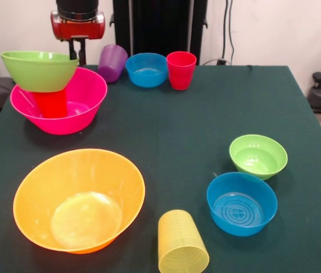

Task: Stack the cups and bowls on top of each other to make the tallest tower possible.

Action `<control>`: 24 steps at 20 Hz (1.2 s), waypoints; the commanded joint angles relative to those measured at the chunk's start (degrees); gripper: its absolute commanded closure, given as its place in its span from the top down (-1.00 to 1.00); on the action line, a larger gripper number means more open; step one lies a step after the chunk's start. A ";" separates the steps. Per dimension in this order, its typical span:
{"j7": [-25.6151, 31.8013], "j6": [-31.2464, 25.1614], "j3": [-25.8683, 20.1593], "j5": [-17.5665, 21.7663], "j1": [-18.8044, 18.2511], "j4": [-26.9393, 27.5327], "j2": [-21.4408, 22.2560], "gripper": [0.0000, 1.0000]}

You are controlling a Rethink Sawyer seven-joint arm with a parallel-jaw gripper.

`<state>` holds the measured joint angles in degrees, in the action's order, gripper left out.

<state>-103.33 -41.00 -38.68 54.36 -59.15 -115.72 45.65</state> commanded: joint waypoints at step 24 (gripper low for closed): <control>11.88 -11.91 -2.22 -5.60 2.82 0.85 -5.09 -1.00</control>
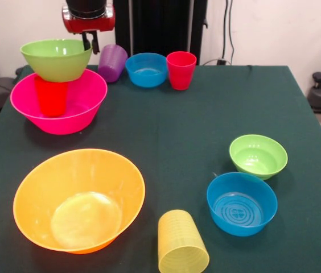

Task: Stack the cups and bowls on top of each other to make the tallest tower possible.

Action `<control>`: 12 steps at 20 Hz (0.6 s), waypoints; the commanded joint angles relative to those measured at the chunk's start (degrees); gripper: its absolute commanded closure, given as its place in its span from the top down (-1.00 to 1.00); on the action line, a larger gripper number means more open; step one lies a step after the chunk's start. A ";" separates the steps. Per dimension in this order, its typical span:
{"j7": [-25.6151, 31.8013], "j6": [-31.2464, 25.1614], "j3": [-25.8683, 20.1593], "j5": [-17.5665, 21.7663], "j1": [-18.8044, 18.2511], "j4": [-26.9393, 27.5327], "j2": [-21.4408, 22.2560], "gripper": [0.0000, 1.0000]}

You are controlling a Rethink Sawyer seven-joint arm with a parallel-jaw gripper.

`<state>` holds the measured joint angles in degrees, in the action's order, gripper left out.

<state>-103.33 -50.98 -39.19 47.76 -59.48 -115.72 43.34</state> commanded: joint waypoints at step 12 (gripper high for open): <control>18.59 -7.78 -3.06 0.66 2.15 6.85 -0.03 -1.00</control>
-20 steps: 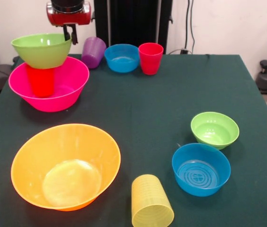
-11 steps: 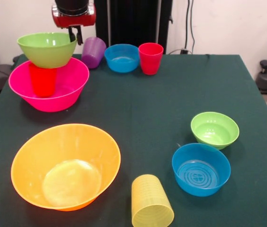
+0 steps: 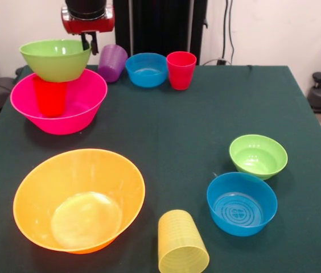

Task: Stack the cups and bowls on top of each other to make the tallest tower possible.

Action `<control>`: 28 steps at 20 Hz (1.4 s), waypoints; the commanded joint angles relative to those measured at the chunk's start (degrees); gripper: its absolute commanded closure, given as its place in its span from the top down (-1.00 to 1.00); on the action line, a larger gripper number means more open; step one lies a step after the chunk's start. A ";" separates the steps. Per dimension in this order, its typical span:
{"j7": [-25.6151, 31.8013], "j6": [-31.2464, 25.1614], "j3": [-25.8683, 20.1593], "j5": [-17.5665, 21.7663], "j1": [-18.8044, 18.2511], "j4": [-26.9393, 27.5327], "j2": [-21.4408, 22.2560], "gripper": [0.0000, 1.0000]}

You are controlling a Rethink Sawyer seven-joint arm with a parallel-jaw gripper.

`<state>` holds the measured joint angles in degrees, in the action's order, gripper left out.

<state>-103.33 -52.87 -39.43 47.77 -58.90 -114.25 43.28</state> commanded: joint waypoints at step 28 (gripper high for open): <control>15.82 -11.96 -5.00 -1.55 5.63 8.69 4.03 -1.00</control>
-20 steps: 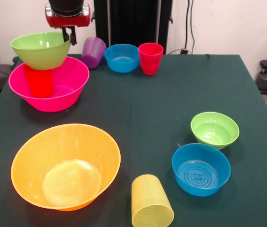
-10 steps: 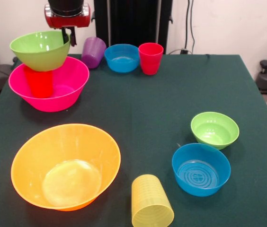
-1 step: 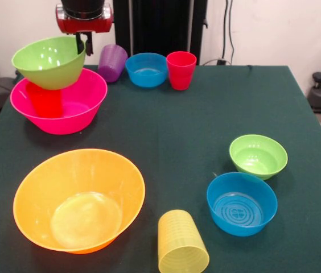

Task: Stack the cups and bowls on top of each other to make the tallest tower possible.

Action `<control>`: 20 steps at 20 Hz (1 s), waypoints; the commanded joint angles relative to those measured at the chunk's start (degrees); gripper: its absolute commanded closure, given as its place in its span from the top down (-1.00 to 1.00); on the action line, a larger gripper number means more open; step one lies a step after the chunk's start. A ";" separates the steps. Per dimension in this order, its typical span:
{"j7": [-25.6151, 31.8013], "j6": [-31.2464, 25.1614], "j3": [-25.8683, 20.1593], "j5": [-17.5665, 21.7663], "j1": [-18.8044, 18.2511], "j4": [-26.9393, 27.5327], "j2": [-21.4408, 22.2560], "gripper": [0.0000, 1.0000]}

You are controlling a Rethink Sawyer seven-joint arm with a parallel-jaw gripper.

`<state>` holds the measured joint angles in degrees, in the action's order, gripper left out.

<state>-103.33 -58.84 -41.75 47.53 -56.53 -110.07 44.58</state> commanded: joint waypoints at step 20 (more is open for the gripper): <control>18.73 -6.04 -1.82 2.52 1.75 4.41 5.60 -1.00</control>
<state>-103.33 -61.80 -43.13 46.21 -55.25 -107.51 49.76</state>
